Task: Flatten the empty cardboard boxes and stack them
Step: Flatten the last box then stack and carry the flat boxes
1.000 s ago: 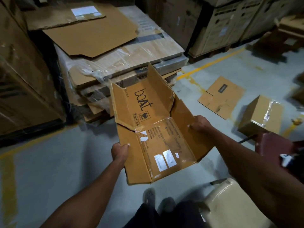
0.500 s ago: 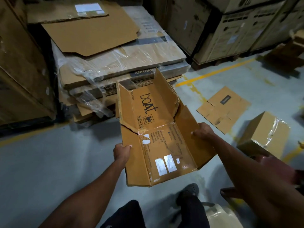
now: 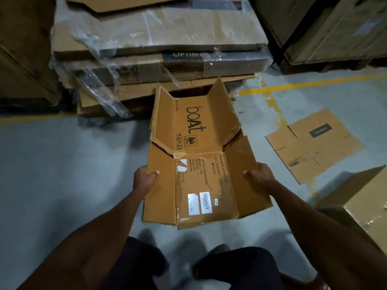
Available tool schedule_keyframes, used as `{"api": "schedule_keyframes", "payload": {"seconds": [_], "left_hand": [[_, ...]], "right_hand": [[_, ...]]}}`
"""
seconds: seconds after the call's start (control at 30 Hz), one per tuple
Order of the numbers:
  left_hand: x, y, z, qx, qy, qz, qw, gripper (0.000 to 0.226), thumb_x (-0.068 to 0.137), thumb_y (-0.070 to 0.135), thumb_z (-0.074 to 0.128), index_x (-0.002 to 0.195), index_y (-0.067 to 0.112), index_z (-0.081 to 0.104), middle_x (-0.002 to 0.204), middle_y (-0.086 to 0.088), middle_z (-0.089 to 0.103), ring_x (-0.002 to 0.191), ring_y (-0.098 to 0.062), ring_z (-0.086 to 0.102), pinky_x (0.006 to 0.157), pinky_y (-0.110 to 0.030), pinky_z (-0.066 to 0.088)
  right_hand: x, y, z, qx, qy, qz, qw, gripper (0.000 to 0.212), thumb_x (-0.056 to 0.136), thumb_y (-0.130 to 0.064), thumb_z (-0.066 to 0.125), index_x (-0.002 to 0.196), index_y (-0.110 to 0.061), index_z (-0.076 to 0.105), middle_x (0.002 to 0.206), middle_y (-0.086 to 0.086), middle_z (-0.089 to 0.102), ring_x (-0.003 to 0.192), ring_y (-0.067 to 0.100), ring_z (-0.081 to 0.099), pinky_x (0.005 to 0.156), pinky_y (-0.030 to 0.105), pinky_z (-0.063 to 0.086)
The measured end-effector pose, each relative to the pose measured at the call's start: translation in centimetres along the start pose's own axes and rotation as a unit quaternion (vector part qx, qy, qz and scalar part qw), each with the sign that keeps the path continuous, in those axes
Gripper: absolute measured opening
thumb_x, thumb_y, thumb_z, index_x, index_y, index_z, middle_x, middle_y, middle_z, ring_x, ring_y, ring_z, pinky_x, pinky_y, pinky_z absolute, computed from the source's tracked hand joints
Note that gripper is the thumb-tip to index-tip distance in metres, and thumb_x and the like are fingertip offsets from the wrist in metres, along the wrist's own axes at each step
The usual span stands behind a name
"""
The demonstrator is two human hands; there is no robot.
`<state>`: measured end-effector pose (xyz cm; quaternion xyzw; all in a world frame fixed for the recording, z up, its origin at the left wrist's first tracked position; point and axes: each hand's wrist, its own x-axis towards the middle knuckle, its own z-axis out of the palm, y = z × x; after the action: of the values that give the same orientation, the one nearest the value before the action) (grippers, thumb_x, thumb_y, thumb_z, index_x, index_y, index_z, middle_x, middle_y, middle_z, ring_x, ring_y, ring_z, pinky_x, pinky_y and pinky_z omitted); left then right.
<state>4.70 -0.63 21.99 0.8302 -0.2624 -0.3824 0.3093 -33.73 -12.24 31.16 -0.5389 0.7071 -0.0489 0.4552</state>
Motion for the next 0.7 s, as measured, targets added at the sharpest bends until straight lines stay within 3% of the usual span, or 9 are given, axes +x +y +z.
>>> {"api": "schedule_keyframes", "payload": {"seconds": [0.1,0.23,0.47,0.63,0.7], "left_hand": [[2.6,-4.6,5.3,0.000,0.007,0.002,1.000,0.034,0.086,0.021,0.074,0.117,0.008,0.071,0.110,-0.011,0.074,0.097,-0.031,0.070,0.090,-0.042,0.057],[4.4,-12.5,12.9,-0.024,0.034,0.011,0.999,0.033,0.089,0.022,0.072,0.119,0.009,0.068,0.115,-0.011,0.073,0.102,-0.031,0.069,0.094,-0.046,0.055],[7.2,-20.2,22.5,-0.026,0.062,0.037,0.997,0.032,0.093,0.026,0.068,0.121,0.011,0.065,0.115,-0.010,0.072,0.101,-0.030,0.069,0.092,-0.047,0.056],[8.0,-24.0,27.1,-0.020,0.065,0.043,0.997,0.031,0.093,0.020,0.068,0.121,0.006,0.066,0.115,-0.011,0.072,0.101,-0.028,0.069,0.092,-0.042,0.056],[8.3,-25.0,28.8,-0.033,0.064,0.042,0.996,0.029,0.093,0.018,0.068,0.120,0.007,0.066,0.114,-0.010,0.072,0.098,-0.025,0.068,0.090,-0.036,0.054]], "right_hand": [[5.7,5.6,3.0,0.014,-0.012,-0.019,1.000,0.045,0.090,-0.047,0.066,0.125,-0.021,0.054,0.112,0.003,0.063,0.095,0.028,0.063,0.085,0.044,0.053],[12.6,13.4,7.6,0.039,-0.007,-0.023,0.999,0.050,0.090,-0.045,0.066,0.129,-0.016,0.055,0.111,0.002,0.064,0.094,0.029,0.064,0.087,0.048,0.054],[21.6,23.9,13.1,0.059,0.005,-0.052,0.997,0.053,0.087,-0.041,0.069,0.130,-0.012,0.058,0.109,0.003,0.064,0.082,0.020,0.064,0.060,0.023,0.048],[25.1,28.8,14.7,0.056,-0.002,-0.045,0.997,0.048,0.091,-0.043,0.067,0.129,-0.017,0.057,0.112,0.001,0.064,0.091,0.026,0.064,0.082,0.043,0.054],[26.2,30.1,15.1,0.059,-0.008,-0.060,0.996,0.044,0.090,-0.047,0.065,0.125,-0.020,0.058,0.110,0.000,0.067,0.086,0.022,0.067,0.081,0.043,0.056]]}}
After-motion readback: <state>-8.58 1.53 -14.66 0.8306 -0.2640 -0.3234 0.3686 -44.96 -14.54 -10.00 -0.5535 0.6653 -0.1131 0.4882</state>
